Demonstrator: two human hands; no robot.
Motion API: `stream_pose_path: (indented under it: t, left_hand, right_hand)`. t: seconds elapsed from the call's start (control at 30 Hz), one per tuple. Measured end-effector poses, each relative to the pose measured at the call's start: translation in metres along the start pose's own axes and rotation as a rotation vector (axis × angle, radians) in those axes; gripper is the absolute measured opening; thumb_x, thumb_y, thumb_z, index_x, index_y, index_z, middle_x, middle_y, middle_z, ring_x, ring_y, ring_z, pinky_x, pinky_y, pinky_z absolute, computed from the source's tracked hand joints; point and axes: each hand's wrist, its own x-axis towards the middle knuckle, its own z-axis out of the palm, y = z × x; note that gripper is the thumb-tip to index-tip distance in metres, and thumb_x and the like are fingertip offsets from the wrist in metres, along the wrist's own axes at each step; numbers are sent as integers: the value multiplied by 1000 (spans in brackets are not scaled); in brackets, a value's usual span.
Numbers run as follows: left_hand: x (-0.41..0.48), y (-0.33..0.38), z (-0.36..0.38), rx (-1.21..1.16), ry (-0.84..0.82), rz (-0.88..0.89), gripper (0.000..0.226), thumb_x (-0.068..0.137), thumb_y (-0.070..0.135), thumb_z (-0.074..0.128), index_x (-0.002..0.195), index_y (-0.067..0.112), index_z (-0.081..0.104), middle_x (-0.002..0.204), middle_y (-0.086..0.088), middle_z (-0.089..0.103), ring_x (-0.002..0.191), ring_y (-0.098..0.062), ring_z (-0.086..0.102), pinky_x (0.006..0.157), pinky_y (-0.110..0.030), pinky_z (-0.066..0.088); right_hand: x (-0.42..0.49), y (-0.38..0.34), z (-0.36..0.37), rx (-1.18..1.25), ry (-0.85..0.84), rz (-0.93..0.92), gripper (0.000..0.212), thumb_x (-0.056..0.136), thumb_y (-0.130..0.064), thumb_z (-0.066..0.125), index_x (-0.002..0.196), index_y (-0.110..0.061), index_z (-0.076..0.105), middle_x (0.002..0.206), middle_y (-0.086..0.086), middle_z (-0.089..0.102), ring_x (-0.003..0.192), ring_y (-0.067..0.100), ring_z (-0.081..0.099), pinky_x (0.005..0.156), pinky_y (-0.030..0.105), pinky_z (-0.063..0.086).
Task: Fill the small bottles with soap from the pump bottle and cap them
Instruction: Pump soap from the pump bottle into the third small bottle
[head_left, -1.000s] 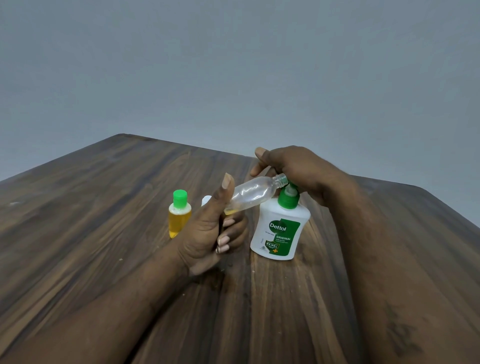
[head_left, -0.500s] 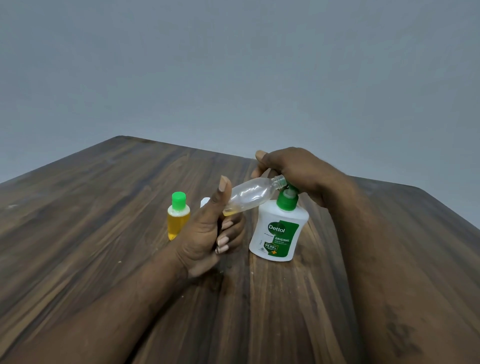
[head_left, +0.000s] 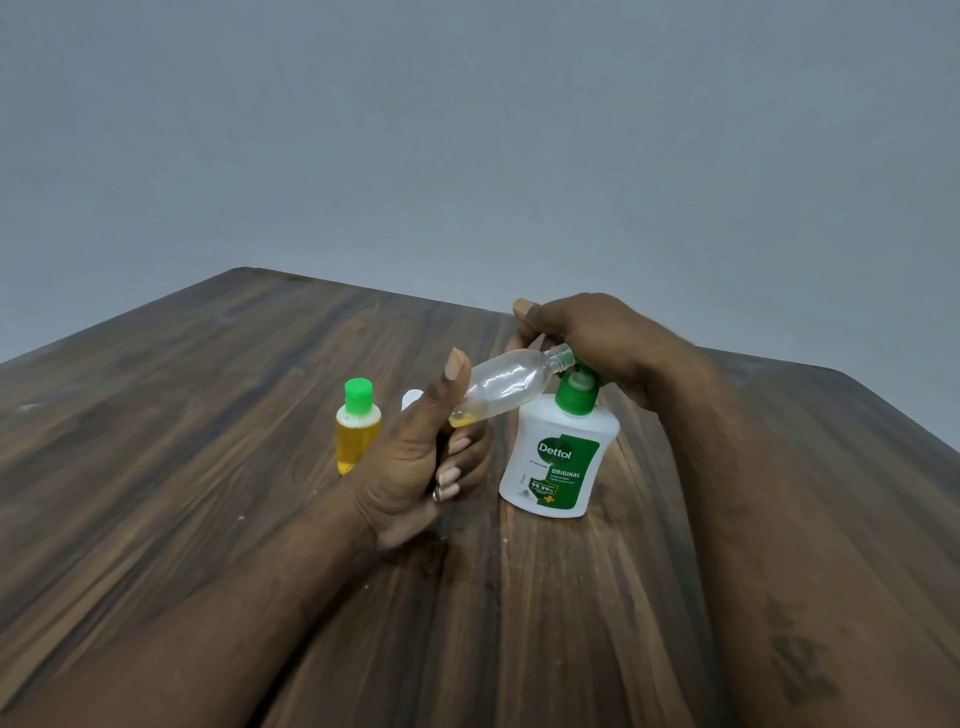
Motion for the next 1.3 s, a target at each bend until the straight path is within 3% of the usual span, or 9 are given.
stream_pose_path:
  t: [0.1, 0.33, 0.43, 0.6, 0.67, 0.8, 0.93, 1.13, 1.3]
  left_hand:
    - [3, -4, -2, 25, 31, -2, 75, 57, 83, 76, 69, 20, 36, 59, -13, 13, 42, -13, 16, 46, -28, 14]
    - [9, -11, -11, -27, 99, 18, 68, 61, 76, 80, 73, 18, 46, 50, 3, 37, 37, -8, 34, 41, -22, 30]
    - [9, -9, -9, 11, 82, 33, 70, 60, 79, 77, 69, 19, 43, 48, 2, 33, 37, -9, 29, 42, -23, 25]
    - [8, -7, -7, 32, 72, 37, 70, 58, 83, 77, 67, 22, 43, 48, 4, 32, 38, -8, 27, 43, -26, 21]
    - [7, -6, -7, 26, 68, 37, 68, 55, 83, 78, 67, 25, 45, 47, 7, 35, 37, -6, 29, 42, -23, 23]
    - [7, -5, -6, 27, 72, 44, 59, 53, 85, 78, 65, 33, 51, 48, 12, 38, 37, -4, 31, 41, -23, 24]
    - [8, -7, -7, 58, 69, 46, 63, 58, 85, 73, 63, 29, 47, 49, 5, 32, 39, -10, 26, 45, -31, 19]
    - [9, -8, -7, 99, 98, 26, 73, 55, 89, 72, 62, 24, 39, 49, -1, 26, 41, -14, 21, 50, -39, 12]
    - [8, -9, -8, 62, 79, 9, 68, 56, 88, 73, 60, 26, 43, 47, 5, 31, 39, -10, 26, 45, -31, 18]
  right_hand:
    - [-1, -2, -1, 14, 2, -30, 54, 106, -50, 51, 93, -5, 77, 64, -7, 63, 67, 15, 55, 68, 32, 44]
    - [2, 0, -7, 197, 76, -15, 61, 107, -55, 45, 92, -7, 80, 63, -3, 62, 52, 12, 52, 59, 28, 42]
    - [5, 1, -9, 235, 169, 14, 45, 107, -36, 49, 94, -5, 78, 81, 5, 76, 52, 15, 55, 53, 24, 45]
    - [5, 2, -9, 297, 184, 77, 28, 99, -15, 52, 103, -1, 75, 84, -14, 73, 50, 12, 59, 49, 19, 47]
    - [5, 2, -10, 319, 214, 68, 27, 100, -16, 52, 102, -3, 76, 84, -12, 74, 48, 8, 59, 50, 20, 47]
    - [8, 1, -15, 295, 293, 65, 27, 104, -25, 52, 96, -14, 75, 60, -10, 67, 45, 8, 53, 48, 18, 43]
    - [9, 4, -8, 258, 263, 62, 21, 101, -24, 59, 95, -12, 75, 86, 2, 78, 53, 11, 57, 54, 25, 46]
    - [10, 2, -8, 137, 369, -32, 35, 101, -46, 61, 94, -15, 77, 64, -4, 68, 57, 10, 58, 58, 27, 47]
    - [8, 2, -1, 56, 211, 39, 27, 103, -35, 61, 94, -14, 77, 82, 5, 70, 60, 15, 59, 62, 29, 50]
